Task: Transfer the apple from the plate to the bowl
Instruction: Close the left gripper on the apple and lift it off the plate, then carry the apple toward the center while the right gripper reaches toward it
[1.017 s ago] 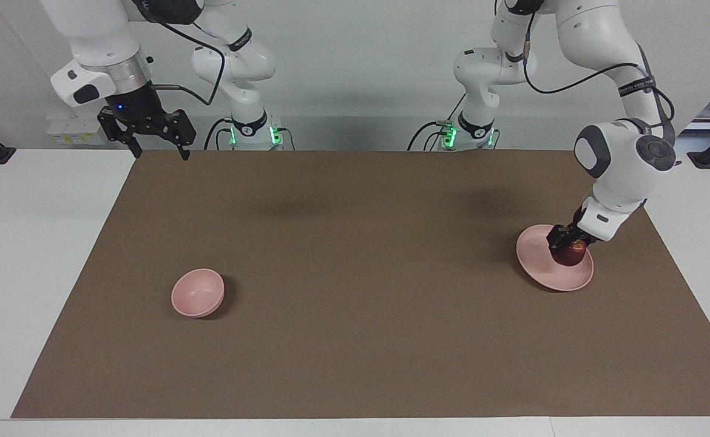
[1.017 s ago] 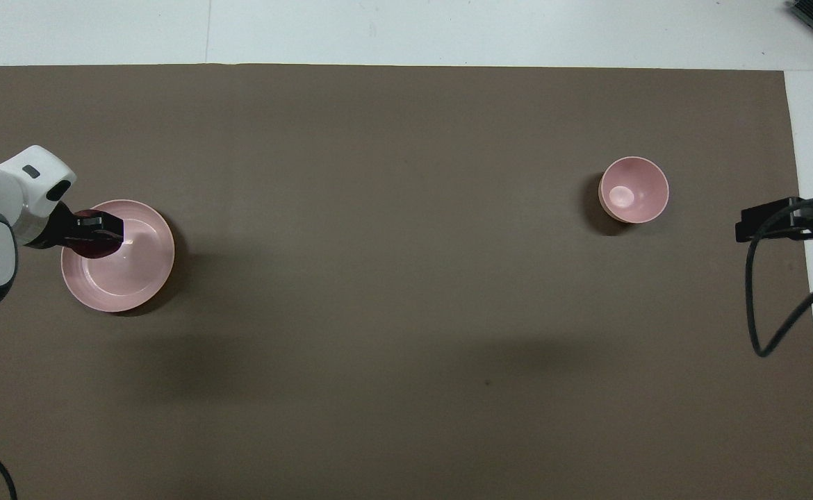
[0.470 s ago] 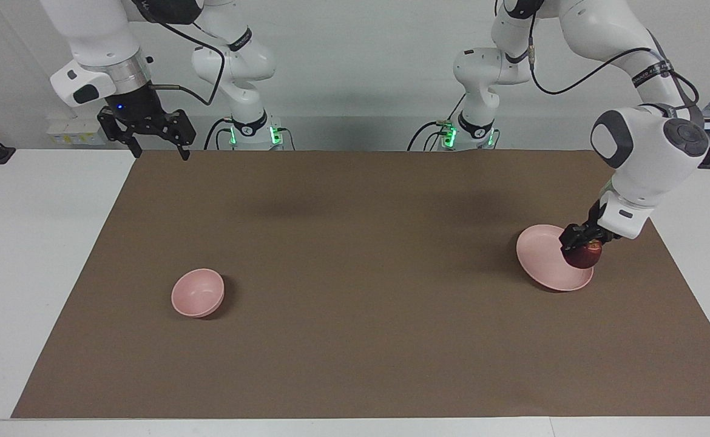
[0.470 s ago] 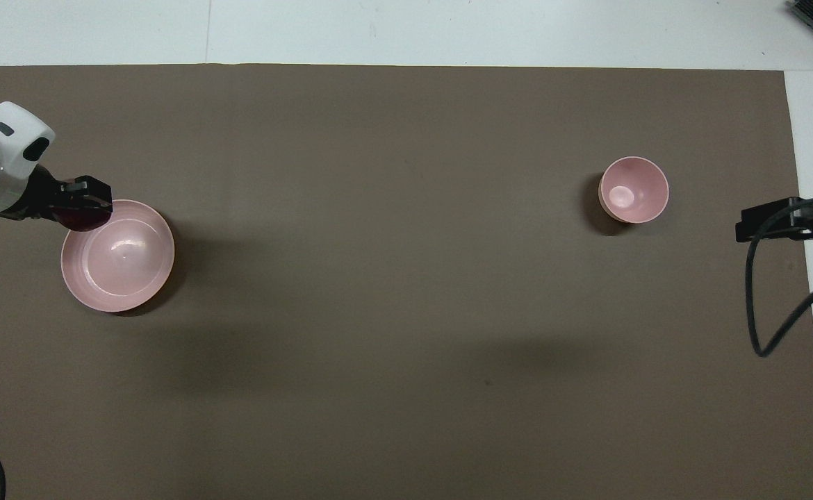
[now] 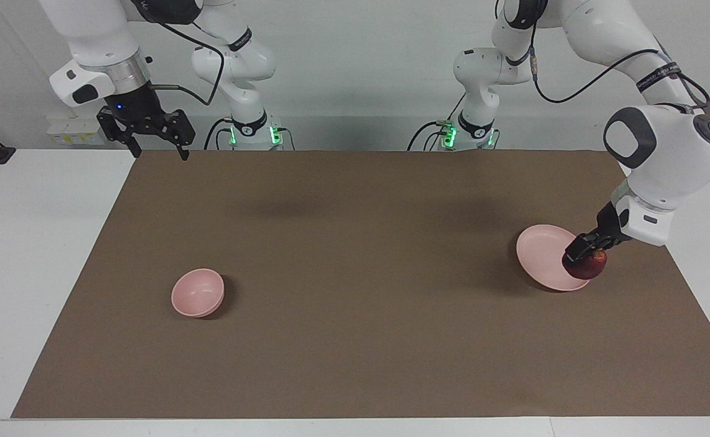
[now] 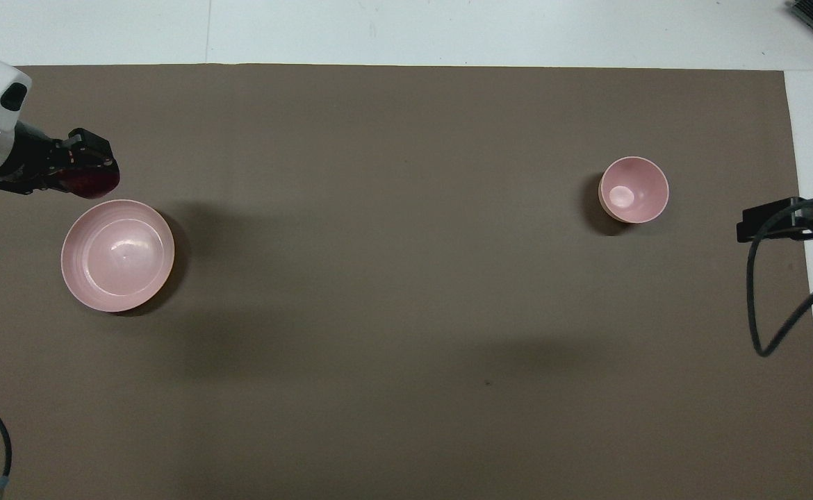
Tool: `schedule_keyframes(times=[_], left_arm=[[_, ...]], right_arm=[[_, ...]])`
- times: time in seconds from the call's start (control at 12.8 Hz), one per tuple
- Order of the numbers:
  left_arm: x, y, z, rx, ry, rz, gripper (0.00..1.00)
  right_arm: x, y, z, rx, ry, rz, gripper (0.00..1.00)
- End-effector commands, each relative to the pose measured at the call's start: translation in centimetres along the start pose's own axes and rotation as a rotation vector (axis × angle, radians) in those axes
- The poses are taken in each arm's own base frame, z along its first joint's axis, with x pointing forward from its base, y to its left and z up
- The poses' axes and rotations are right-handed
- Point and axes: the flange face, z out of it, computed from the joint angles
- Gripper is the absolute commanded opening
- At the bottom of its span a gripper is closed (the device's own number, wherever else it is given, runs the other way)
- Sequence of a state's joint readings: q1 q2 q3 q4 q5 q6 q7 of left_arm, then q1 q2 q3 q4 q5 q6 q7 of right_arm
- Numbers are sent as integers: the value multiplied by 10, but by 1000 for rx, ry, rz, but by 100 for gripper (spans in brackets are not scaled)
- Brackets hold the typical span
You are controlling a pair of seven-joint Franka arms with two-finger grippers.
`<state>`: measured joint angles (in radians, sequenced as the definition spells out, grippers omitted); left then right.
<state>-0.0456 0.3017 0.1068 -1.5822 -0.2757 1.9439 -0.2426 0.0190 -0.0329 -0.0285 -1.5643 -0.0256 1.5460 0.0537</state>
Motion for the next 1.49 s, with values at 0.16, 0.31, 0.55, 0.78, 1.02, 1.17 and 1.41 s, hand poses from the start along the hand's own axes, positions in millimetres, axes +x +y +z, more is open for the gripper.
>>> schedule_keyframes(times=[0.16,0.31,0.55,0.78,1.02,1.17,1.41], left_arm=[[10,15,-6,-98,56,-11,0],[8,18,-5,-103,49,-13,0],[-10,36,4,-86,-44,16,0],[-35,75,15,-83,-84,70,0],[-65,115,26,-166,-193,-53,0],[-91,136,29,-212,-313,-70,0],[-117,164,33,-267,-428,-200,0]], right_arm=[[-6,2,-2,17,8,-20,100],[-5,-1,-3,34,15,-13,100],[-4,-3,-2,78,14,-7,100],[-1,-9,-1,138,34,-2,100],[6,-26,17,208,38,-4,100],[9,-43,27,281,47,2,100],[6,-63,35,416,19,10,100]])
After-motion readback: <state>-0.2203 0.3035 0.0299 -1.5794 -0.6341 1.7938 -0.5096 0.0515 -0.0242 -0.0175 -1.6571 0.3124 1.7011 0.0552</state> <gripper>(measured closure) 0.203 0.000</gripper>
